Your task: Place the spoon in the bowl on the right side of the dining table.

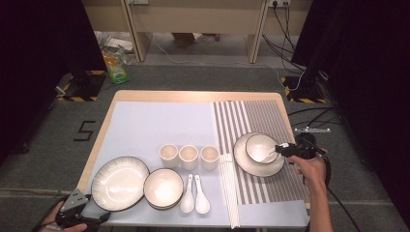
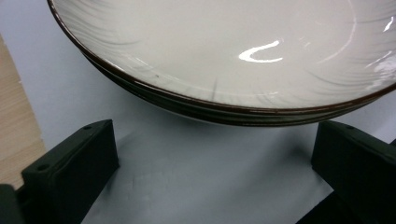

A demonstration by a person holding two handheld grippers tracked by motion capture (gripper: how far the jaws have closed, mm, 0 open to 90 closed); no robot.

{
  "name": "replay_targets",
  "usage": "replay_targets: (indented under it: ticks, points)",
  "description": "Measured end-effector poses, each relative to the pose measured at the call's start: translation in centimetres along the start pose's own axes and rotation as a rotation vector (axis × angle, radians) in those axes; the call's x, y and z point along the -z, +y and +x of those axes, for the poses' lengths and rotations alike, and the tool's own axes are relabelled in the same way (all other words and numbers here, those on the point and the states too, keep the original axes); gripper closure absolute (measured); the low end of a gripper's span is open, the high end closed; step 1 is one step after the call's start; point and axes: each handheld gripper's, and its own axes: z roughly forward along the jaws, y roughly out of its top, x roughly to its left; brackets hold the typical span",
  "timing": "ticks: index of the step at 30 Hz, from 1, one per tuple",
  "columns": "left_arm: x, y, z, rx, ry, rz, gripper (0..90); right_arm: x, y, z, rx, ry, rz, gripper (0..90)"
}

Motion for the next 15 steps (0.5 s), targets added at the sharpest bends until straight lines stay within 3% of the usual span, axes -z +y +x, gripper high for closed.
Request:
replay_targets:
  ticks: [11, 15]
  points:
    - [-0.01, -0.03, 0.02, -0.003, 0.003, -0.002, 0.0, -0.68, 0.06, 0.2, -0.005, -0.006, 0.006, 49.1]
    - [0.0, 0.01, 0.01, 0.0, -0.003, 0.001, 0.0, 0.12, 0.18, -0.11, -0.029, 0.003, -0.028, 48.6]
